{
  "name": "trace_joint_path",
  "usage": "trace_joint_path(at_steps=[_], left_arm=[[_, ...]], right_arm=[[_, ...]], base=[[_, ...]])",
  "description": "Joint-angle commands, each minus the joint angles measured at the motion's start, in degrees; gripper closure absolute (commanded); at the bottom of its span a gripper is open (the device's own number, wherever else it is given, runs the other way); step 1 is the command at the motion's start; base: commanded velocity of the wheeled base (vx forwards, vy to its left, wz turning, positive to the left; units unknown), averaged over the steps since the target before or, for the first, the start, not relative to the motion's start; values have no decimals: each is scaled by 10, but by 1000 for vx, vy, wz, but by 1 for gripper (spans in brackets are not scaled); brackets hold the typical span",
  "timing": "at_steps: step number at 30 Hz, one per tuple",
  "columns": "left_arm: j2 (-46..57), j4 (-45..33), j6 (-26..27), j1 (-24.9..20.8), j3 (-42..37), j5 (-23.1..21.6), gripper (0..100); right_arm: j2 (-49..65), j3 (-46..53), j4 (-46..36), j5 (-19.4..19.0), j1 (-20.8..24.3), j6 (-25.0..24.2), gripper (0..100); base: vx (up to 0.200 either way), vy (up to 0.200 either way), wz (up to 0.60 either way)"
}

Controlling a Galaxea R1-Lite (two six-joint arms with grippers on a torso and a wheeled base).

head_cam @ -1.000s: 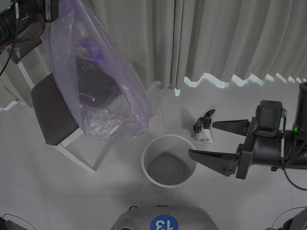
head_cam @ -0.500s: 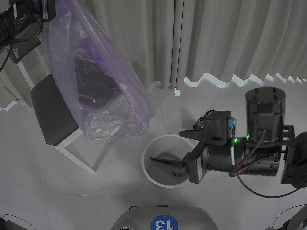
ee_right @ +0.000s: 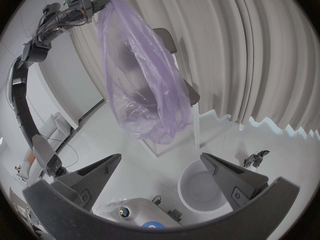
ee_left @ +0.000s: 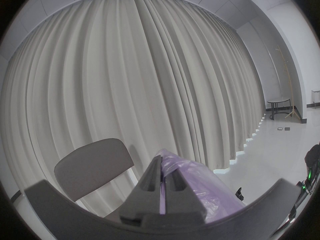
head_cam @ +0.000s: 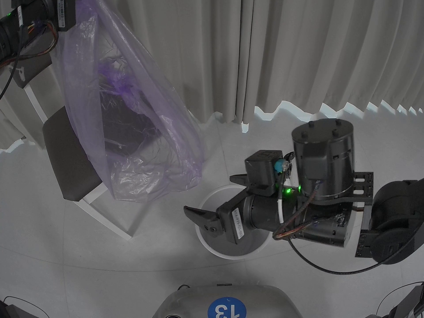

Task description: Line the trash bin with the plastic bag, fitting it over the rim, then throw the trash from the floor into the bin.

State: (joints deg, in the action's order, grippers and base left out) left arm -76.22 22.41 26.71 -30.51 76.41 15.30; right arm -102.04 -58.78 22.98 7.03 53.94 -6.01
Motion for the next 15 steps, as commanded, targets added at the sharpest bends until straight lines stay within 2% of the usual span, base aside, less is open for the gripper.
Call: trace_joint_path(at_steps=[1, 4, 9, 11, 15], left_arm=[[-2, 3, -1, 4, 2, -1, 100], [-2, 3, 0, 6, 3, -12, 100], [-1, 4, 0, 6, 1, -13, 100], [-1, 4, 0, 6, 0, -13, 100], [-1, 4, 1, 6, 0, -13, 100]], right_arm=[[-30, -29, -2, 14, 18, -17, 0], [-63, -85, -34, 79, 33, -44, 0], [-83, -151, -99, 121, 40, -78, 0], [-96, -188, -127, 155, 42, -92, 0], [-117, -231, -148, 197, 48, -95, 0]], base=[[0, 0, 0], [0, 0, 0], [0, 0, 0], [0, 0, 0], [0, 0, 0]])
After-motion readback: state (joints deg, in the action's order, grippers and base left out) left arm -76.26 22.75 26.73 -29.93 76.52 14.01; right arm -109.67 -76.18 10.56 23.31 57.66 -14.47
